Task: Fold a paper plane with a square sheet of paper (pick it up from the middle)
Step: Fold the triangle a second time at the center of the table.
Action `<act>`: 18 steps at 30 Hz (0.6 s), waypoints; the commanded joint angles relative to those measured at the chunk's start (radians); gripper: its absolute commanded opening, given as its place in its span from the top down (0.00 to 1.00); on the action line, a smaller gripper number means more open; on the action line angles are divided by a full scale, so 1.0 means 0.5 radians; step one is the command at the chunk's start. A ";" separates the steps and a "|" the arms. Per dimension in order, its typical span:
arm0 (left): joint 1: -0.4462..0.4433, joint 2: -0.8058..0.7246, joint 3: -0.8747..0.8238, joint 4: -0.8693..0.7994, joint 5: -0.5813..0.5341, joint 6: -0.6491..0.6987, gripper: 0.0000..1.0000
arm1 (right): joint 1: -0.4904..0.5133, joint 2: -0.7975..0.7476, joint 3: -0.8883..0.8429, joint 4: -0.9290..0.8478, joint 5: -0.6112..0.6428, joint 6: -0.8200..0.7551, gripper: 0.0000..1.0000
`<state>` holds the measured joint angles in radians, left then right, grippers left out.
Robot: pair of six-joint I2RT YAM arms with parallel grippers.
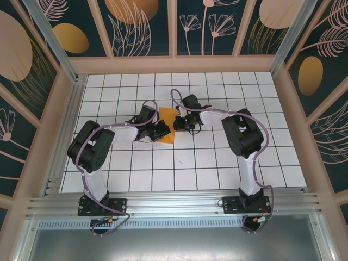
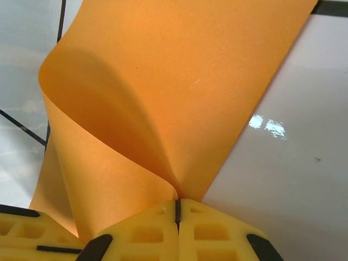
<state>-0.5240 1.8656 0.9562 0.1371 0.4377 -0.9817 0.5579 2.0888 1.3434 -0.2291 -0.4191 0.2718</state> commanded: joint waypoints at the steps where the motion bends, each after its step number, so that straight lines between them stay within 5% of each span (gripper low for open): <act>1: -0.014 0.043 -0.002 -0.023 0.005 -0.009 0.91 | -0.008 0.118 0.015 -0.101 0.071 0.021 0.97; 18: -0.014 0.094 -0.008 -0.038 0.005 -0.007 0.91 | -0.011 0.116 0.050 -0.082 0.026 0.055 0.97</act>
<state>-0.5240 1.8923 0.9562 0.1345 0.4374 -0.9817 0.5571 2.0937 1.3556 -0.2436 -0.4232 0.2802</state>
